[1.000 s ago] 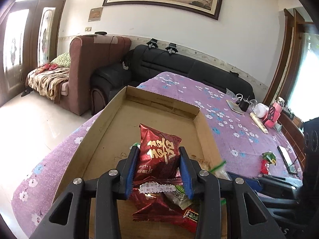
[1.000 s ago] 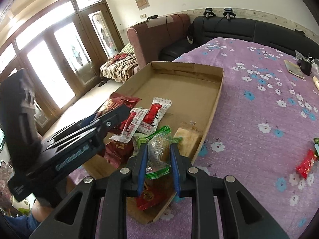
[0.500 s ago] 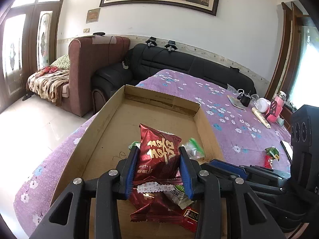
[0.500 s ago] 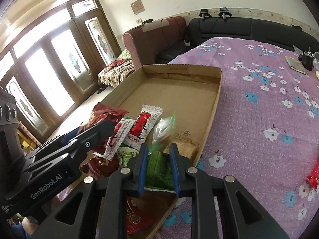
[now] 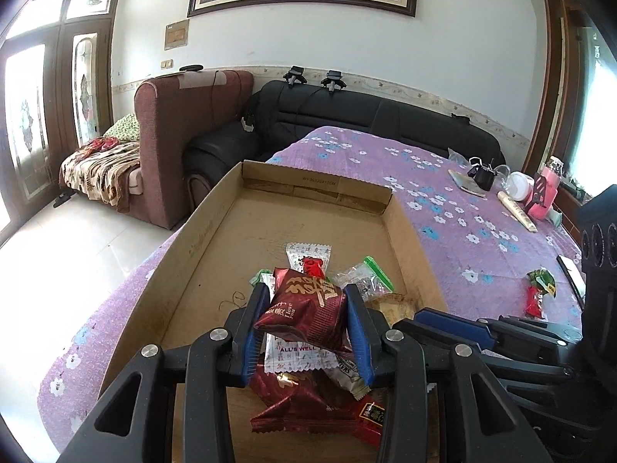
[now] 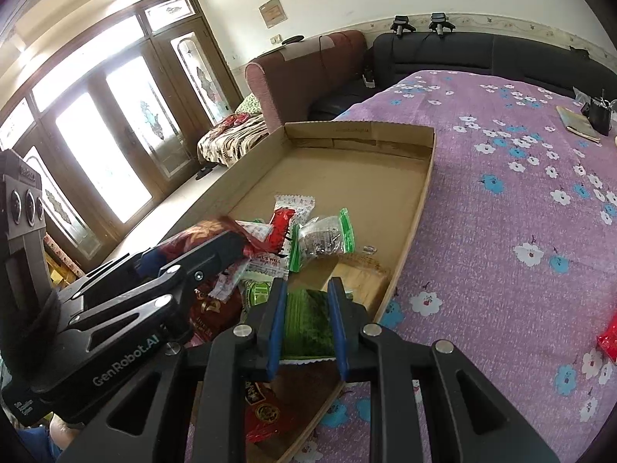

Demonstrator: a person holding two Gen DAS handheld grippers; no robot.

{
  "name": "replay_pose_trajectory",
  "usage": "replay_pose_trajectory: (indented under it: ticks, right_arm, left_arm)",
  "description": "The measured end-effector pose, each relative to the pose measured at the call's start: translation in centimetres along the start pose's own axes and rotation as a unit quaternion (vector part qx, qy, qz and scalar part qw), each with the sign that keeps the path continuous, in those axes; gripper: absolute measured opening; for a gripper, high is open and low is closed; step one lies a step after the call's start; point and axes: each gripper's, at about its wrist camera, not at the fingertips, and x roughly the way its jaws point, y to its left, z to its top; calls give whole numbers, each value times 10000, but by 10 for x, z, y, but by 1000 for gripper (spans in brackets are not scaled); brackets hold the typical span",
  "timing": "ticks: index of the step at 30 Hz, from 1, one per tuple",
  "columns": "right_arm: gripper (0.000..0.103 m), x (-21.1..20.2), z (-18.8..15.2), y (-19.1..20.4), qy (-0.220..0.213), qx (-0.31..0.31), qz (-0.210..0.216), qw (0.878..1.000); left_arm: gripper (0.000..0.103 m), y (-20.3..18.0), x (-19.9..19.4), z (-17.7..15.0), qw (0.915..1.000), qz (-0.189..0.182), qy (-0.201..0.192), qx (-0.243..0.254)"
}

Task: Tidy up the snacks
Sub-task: 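Lower both snacks into the box and open both tools to release them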

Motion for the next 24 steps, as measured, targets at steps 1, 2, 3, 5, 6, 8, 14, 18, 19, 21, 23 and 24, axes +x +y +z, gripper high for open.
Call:
replay_pose_trajectory:
  ticks: [1,2,3,5,6,8,14,18,19,21,23,24]
  right_arm:
    - [21,0,0,0,5,-4,-3,10000]
    - [21,0,-1,0,4,-3,2,10000]
    - [21,0,-1,0,9,1,8,10000]
    - [21,0,-1,0,9,11,13,10000]
    - [21,0,-1,0,11,12,17,10000]
    - [21,0,-1,0,9,10,13,10000]
    - [21,0,-1,0,12,13,21,10000]
    - [21,0,-1,0,12,11,20,10000]
    - [21,0,-1,0,6,8,17,10000]
    - [21,0,-1,0,10,14,20,10000]
    - [21,0,-1,0,1,19,19,10000]
    - [21,-1,-2,0,-4,17,19,10000]
  left_arm:
    - [42,-1,0,0,10000,6,-4,8]
    - [42,-1,0,0,10000,7,-7,13]
    - [42,-1,0,0,10000,4,-5,9]
    - [42,-1,0,0,10000,-2,-1,6]
    - [42,-2,0,0,10000,-2,-4,10]
    - [42,-1,-1,0,10000,-3,-7,13]
    - [42,-1,0,0,10000,-1,-6,14]
    - [42,-1,0,0,10000,-8,-11,10]
    - [43,0,-1,0,10000,-14,-21,7]
    - [44,0,-2,0,10000,-8,-34,-1]
    - [46,1,-3,1,10000,-9,-46,-17]
    - [47,2,-3,1,10000,-12,-55,-22]
